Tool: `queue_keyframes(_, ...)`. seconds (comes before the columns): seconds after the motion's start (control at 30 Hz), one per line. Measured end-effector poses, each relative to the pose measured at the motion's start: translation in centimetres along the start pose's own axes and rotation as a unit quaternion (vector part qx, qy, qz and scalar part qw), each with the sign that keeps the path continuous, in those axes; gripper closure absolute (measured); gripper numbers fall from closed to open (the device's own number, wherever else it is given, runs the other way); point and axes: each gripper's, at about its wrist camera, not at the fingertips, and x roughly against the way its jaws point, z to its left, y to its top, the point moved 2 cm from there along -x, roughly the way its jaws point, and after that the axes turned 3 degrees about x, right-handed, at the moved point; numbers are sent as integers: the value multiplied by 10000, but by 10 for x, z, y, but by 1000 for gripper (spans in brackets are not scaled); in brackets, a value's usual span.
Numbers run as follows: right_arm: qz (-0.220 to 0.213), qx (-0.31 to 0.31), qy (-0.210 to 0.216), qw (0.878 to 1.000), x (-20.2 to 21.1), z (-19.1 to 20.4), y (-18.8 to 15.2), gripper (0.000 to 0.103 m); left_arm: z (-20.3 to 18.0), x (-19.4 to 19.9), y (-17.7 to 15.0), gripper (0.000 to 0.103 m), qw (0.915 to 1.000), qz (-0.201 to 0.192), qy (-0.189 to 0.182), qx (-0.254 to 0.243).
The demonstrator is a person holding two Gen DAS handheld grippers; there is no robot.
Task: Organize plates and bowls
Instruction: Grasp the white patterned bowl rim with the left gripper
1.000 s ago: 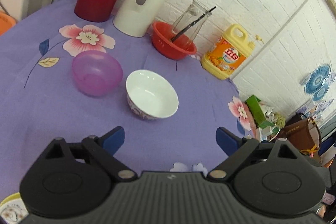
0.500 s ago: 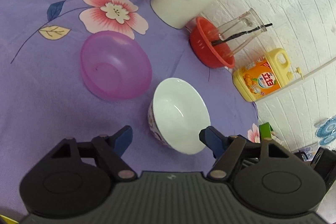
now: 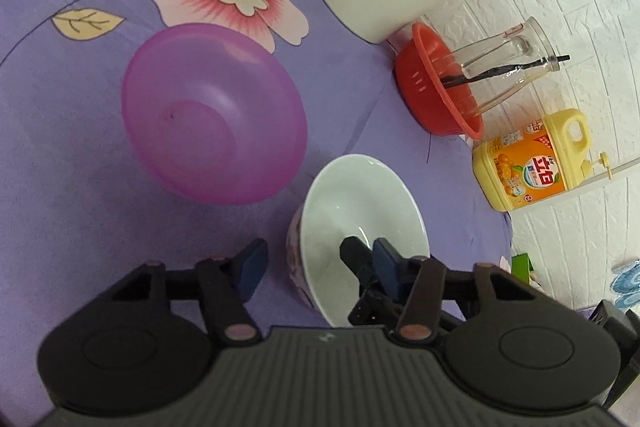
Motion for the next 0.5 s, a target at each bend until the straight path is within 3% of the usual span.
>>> queue_keyframes(0.03,36,16,88,10000,-3,2,-2,4,1,-1,0,61,10000,16,-36,-6)
queue_keyframes(0.07,-45,-21,223,9997,-2,2,-3,10,-1,-1,1,70,9999,22,-56,-94)
queue_keyframes(0.1,-54,-68,334,9994,-1,3,-4,26,-2,-1,0,73,9998,16,-16,-191)
queue_keyframes(0.13,-44,-116,430,9990,0,3,-4,32,-3,-1,-1,73,9997,7,2,-262)
queue_keyframes(0.3,-112,-106,584,9982,19,17,-7,31,-8,16,-8,73,9980,-96,33,-622)
queue_keyframes(0.5,-284,-13,398,9988,60,32,-15,31,-21,52,-31,73,9955,-174,-122,-926)
